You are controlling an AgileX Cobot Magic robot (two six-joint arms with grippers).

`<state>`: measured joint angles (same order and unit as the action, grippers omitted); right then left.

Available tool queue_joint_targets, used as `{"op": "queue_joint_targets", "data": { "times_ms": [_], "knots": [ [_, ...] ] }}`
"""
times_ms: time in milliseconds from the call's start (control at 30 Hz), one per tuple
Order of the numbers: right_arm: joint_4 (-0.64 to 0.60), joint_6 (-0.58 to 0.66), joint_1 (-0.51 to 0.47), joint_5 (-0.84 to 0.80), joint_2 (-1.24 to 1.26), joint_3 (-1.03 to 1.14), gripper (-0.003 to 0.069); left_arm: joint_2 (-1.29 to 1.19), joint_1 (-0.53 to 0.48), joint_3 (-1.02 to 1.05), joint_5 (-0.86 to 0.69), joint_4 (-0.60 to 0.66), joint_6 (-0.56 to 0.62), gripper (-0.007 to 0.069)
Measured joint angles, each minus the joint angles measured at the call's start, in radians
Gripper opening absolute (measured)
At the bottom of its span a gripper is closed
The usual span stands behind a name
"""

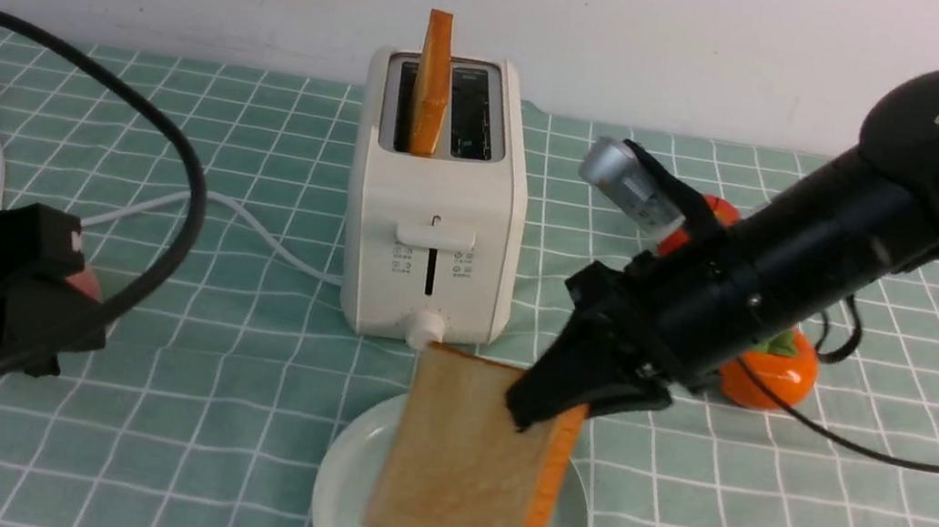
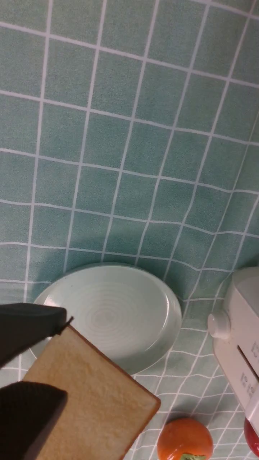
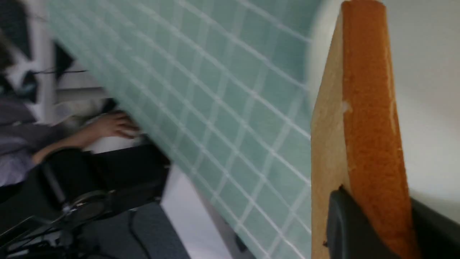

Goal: Take toasted bread from bread machine on blue coffee table place on plate.
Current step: 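Place the held slice of bread on top of the slice on the plate with the right gripper, then reach for a toast slice standing in the toaster with the left gripper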

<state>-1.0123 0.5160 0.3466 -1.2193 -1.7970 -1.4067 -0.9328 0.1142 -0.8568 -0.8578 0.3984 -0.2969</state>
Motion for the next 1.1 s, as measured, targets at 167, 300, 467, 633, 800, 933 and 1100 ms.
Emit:
{"op": "queue_joint_targets", "data": {
  "times_ms": [167, 300, 467, 633, 800, 933, 1100],
  "knots": [
    [-0.092, 0.091, 0.006, 0.075, -0.025, 0.005, 0.0109, 0.0, 0.0, 0.0, -0.001, 0.001, 0.0, 0.0238],
    [-0.082, 0.065, 0.007, 0.096, -0.08, 0.005, 0.0111, 0.0, 0.0, 0.0, -0.001, 0.001, 0.0, 0.0238],
    [0.057, 0.017, 0.003, 0.161, -0.138, 0.007, 0.0237, 0.0, 0.0, 0.0, 0.001, 0.005, 0.0, 0.0238],
    [0.121, -0.006, -0.019, 0.169, -0.133, 0.007, 0.0475, 0.0, 0.0, -0.001, 0.046, 0.006, 0.0, 0.0238],
    [0.176, -0.016, -0.073, 0.17, -0.06, 0.009, 0.065, -0.003, 0.0, -0.006, 0.123, 0.027, 0.0, 0.0247],
    [0.234, -0.079, -0.128, 0.169, 0.096, 0.009, 0.0668, -0.078, 0.0, -0.122, 0.103, 0.058, 0.06, 0.0264],
    [0.315, -0.148, -0.082, 0.133, 0.256, 0.018, 0.0585, -0.249, 0.0, -0.344, 0.007, 0.2, 0.202, 0.0267]
  ]
}}
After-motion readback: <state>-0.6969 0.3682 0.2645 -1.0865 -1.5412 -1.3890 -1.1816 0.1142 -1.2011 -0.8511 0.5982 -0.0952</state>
